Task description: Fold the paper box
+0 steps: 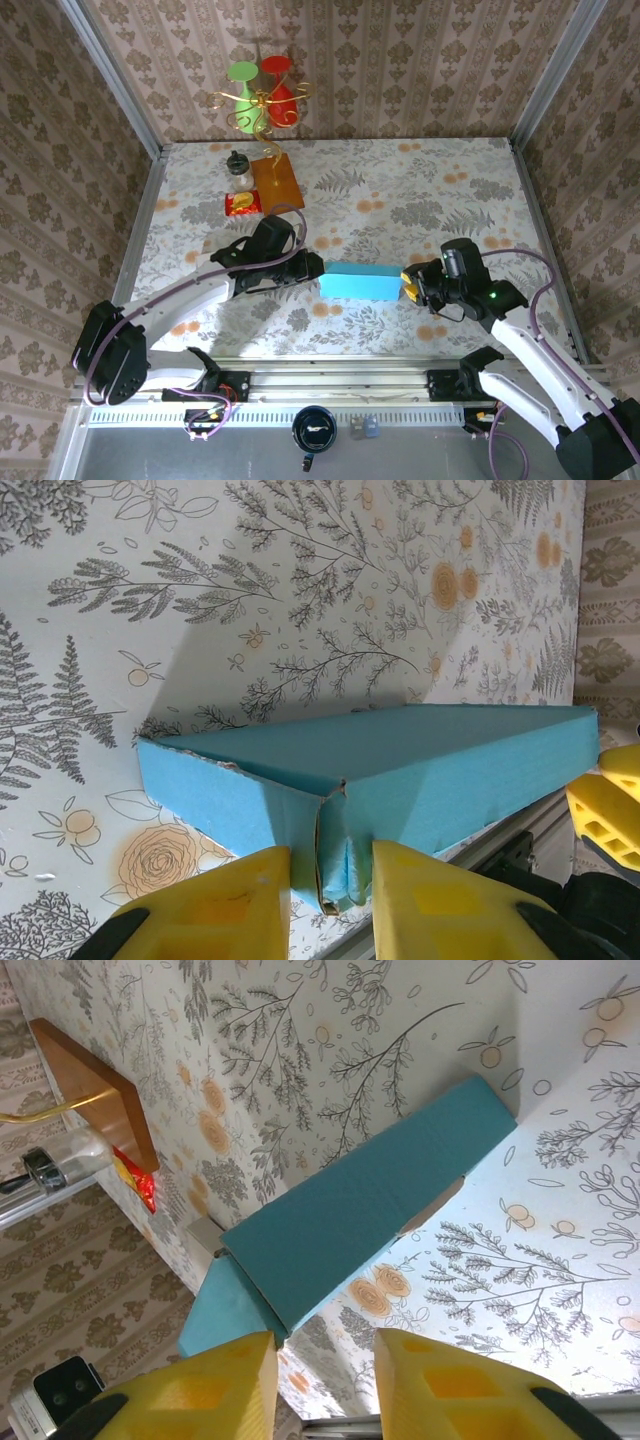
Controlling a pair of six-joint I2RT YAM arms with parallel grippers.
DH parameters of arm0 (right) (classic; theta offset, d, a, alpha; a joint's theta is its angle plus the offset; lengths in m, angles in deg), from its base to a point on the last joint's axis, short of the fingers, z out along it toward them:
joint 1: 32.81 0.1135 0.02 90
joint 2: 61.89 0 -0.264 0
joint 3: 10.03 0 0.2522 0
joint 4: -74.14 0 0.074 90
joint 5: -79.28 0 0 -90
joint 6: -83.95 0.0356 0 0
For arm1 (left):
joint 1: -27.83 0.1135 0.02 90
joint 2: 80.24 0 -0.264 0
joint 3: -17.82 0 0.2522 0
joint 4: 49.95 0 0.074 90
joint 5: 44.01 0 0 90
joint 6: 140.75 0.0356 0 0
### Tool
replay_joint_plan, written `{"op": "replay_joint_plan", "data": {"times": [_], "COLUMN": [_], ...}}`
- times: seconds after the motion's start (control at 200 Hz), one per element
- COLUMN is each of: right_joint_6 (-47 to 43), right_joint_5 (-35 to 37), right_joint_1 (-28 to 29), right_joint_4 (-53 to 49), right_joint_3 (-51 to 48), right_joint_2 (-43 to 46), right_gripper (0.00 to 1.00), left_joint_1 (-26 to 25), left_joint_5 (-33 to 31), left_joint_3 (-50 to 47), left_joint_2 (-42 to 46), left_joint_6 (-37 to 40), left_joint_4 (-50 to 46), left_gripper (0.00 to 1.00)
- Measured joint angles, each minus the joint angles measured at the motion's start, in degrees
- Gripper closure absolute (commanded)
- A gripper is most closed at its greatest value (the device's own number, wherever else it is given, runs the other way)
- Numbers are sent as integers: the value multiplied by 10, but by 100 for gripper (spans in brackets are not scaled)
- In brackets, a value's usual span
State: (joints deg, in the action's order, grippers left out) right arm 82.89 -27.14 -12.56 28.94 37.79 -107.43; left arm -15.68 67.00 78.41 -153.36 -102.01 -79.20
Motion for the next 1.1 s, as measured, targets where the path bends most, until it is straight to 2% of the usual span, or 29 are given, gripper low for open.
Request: {"op": "replay_joint_plan", "data": {"times": [0.195, 0.325, 0.57, 0.745, 0.915, 1.095], "right_joint_6": [65, 134, 204, 240, 256, 275], "right_joint_5": [10, 12, -17, -38, -38, -35], "right_joint_1": [-6, -6, -6, -6, -6, 0], "right_joint_4": [-38, -37, -31, -1, 52, 127], "right_joint_3": [27, 30, -2, -71, -85, -95], "right_joint_2": [4, 9, 27, 36, 32, -7], "right_gripper": [50, 38, 38, 32, 38, 51], "left_joint_1": [-22, -31, -47, -65, -71, -73], "left_joint_5": [-24, -42, -76, -103, -119, -134], "left_joint_3": [-35, -55, -67, -84, -93, -101], "left_joint_2": [29, 43, 45, 45, 45, 45], "left_joint_6": [30, 40, 55, 61, 61, 61], "left_joint_4": [35, 61, 96, 137, 160, 176], "left_gripper": [76, 76, 77, 77, 77, 77]}}
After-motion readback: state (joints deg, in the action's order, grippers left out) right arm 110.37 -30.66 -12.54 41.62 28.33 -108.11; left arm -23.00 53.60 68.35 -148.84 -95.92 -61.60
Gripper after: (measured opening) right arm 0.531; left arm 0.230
